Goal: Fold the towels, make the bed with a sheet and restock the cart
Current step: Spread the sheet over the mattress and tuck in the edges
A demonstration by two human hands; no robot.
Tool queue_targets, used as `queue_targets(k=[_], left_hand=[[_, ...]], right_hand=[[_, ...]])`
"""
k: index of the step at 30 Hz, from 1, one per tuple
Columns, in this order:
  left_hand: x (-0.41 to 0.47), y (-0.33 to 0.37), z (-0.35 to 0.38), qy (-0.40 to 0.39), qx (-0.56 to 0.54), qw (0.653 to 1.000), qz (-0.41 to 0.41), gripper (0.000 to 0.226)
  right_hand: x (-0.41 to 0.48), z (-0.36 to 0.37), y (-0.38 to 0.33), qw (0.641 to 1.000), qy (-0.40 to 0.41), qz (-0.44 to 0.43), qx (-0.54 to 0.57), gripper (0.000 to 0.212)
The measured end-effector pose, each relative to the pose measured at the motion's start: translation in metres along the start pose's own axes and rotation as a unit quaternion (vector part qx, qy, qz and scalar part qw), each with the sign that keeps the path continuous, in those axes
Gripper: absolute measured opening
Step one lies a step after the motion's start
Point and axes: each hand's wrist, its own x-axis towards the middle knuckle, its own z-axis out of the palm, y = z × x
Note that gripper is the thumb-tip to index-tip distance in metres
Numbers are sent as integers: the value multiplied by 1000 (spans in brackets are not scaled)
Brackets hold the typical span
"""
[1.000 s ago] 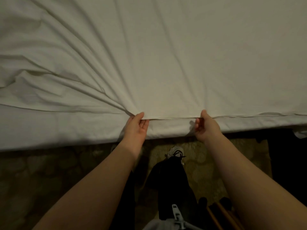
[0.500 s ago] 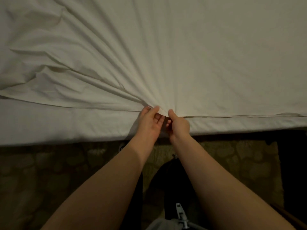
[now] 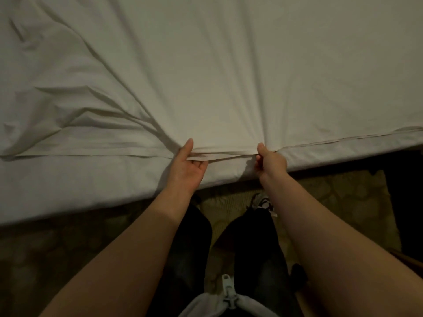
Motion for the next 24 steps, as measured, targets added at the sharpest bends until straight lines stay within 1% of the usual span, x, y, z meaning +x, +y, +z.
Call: queue_targets(k=[2, 6, 10, 14, 16, 19, 22, 24], left_hand=[[0, 5, -5, -9, 25, 1000, 12, 24], [-3, 13, -9, -14, 84, 996, 35, 11], [0, 19, -17, 1, 105, 993, 56, 13], [3, 16, -17, 39, 131, 987, 84, 13], [3, 17, -15, 52, 120, 987, 93, 13], [2, 17, -13, 62, 77, 991, 87, 14], [1, 18, -12, 71, 75, 991, 91, 16], [0, 17, -10, 78, 84, 988, 101, 16]], right_hand=[[0, 2, 2, 1000, 0, 10, 8, 23], [5, 4, 1, 1000, -8, 20, 7, 22], [12, 2, 4, 998, -46, 41, -5, 17], [15, 1, 4, 999, -18, 33, -36, 24], [16, 5, 5, 998, 4, 24, -56, 28], [14, 7, 7, 998, 22, 21, -61, 29], [8, 10, 7, 998, 30, 30, -37, 26], [1, 15, 10, 999, 12, 45, -2, 24]])
